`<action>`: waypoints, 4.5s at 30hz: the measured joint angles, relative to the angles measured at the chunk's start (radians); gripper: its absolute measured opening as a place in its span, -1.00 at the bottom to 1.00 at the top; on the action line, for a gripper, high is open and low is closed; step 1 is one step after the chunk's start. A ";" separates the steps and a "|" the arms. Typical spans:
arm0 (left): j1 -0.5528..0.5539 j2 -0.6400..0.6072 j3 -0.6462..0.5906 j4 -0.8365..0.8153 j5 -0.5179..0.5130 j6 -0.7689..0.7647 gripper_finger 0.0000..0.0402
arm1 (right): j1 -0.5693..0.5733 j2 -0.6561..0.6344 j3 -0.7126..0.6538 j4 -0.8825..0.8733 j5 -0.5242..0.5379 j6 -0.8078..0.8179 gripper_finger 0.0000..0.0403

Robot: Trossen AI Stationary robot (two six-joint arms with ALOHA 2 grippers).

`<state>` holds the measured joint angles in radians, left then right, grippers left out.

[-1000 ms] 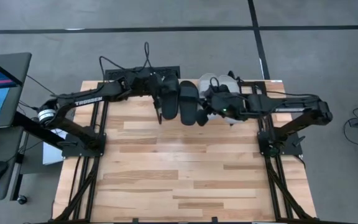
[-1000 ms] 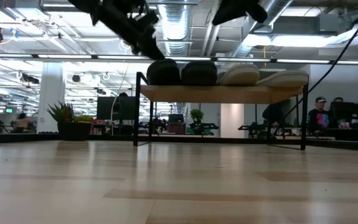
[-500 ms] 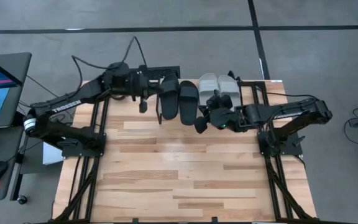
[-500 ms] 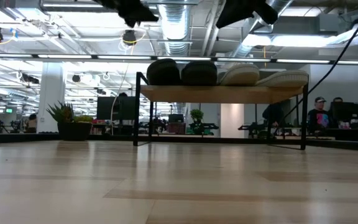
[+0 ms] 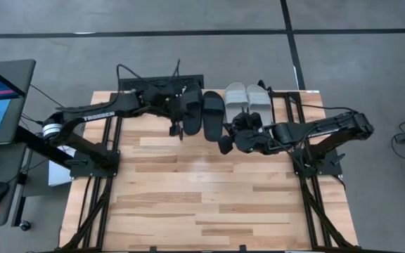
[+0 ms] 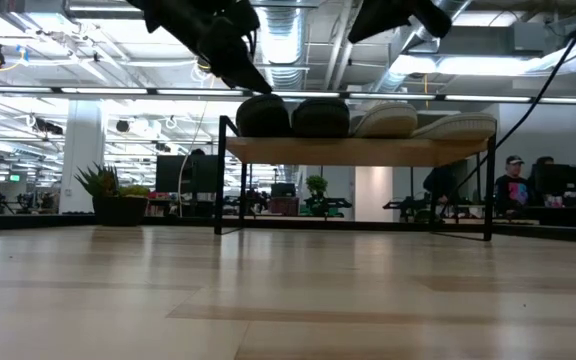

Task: Pick and place slides into the shelf
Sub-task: Adjust the slides on the shelf, then return to Home Position

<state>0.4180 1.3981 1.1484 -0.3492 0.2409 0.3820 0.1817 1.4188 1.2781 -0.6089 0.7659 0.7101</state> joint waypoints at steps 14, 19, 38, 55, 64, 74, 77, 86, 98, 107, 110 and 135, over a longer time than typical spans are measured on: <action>-0.078 0.028 0.001 0.052 -0.091 0.025 -1.00 | 0.047 -0.052 0.000 -0.097 0.081 0.058 -1.00; -0.075 0.046 -0.003 0.110 -0.160 0.012 -1.00 | 0.047 -0.052 0.000 -0.097 0.081 0.058 -1.00; -0.072 0.158 -0.004 0.099 -0.235 -0.022 -1.00 | 0.048 -0.053 0.002 -0.102 0.072 0.060 -1.00; -0.050 -0.030 -0.004 0.188 -0.456 0.092 -1.00 | 0.045 -0.053 0.002 -0.110 0.099 0.041 -1.00; 0.095 0.041 -0.003 0.190 -0.257 0.042 -1.00 | 0.045 -0.053 0.002 -0.103 0.099 0.042 -1.00; 0.128 0.171 0.004 0.100 -0.110 0.038 -1.00 | 0.045 -0.053 0.002 -0.095 0.099 0.042 -1.00; 0.124 0.164 0.001 0.131 -0.125 0.032 -1.00 | 0.045 -0.053 0.002 -0.095 0.099 0.042 -1.00; 0.125 0.092 0.091 0.154 -0.344 0.070 -1.00 | 0.045 -0.052 0.002 -0.095 0.113 0.042 -1.00; 0.184 -0.251 0.171 0.252 -0.078 -0.073 -1.00 | 0.083 -0.084 0.001 -0.118 0.319 -0.120 -1.00; 0.221 -0.330 0.169 0.081 0.104 -0.108 -1.00 | 0.057 -0.252 -0.045 0.096 0.070 -0.602 -1.00; 0.221 -0.345 0.168 0.028 0.163 -0.117 -1.00 | 0.007 -0.386 -0.161 0.357 -0.182 -0.773 -1.00; 0.095 -1.033 -0.636 0.381 0.117 -0.511 -1.00 | -0.123 -0.932 -0.829 0.747 -0.746 -0.672 -1.00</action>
<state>0.5133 0.3651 0.5127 0.0315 0.3580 -0.1291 0.0582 0.4864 0.4491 0.1383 0.0198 0.0384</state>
